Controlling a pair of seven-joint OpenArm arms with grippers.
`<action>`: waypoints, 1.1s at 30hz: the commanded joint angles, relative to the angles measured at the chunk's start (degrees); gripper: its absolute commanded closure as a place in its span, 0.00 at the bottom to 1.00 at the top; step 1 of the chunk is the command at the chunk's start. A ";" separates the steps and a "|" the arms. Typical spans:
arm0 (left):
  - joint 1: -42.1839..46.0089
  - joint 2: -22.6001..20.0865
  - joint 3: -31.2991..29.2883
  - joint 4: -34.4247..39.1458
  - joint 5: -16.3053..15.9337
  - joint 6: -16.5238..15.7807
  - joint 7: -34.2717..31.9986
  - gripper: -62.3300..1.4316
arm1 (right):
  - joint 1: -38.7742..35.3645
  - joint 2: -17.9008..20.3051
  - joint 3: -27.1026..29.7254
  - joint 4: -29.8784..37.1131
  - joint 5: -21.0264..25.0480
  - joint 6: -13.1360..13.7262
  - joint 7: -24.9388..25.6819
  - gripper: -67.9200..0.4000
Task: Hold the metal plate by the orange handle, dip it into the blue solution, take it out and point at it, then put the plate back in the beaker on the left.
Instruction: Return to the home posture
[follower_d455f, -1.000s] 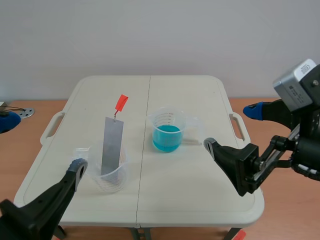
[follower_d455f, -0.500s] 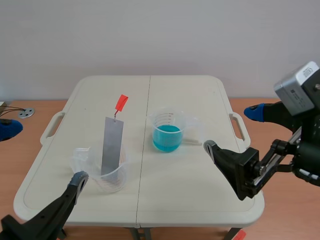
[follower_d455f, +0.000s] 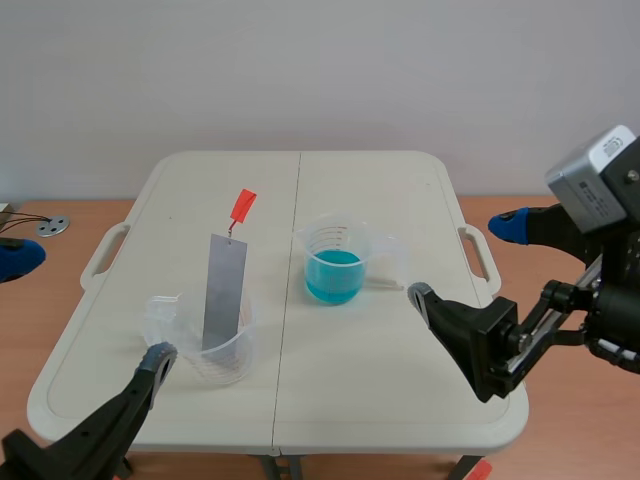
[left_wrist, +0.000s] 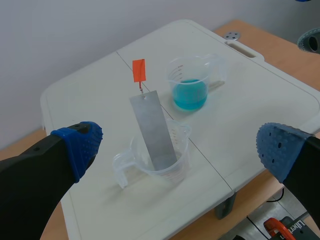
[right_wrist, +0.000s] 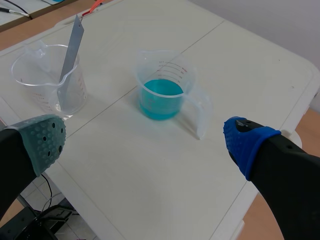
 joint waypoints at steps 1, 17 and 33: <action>-0.02 0.15 -0.26 1.22 -0.17 0.26 -0.81 0.00 | 0.35 0.74 0.26 1.29 0.46 -0.04 0.92 0.02; -3.52 0.17 -0.24 1.11 -0.22 -0.15 3.61 0.00 | 0.24 0.57 0.28 1.29 0.46 -0.04 0.85 0.02; -3.52 0.17 -0.24 1.11 -0.22 -0.15 3.74 0.00 | 0.24 0.57 0.28 1.29 0.46 -0.02 0.61 0.02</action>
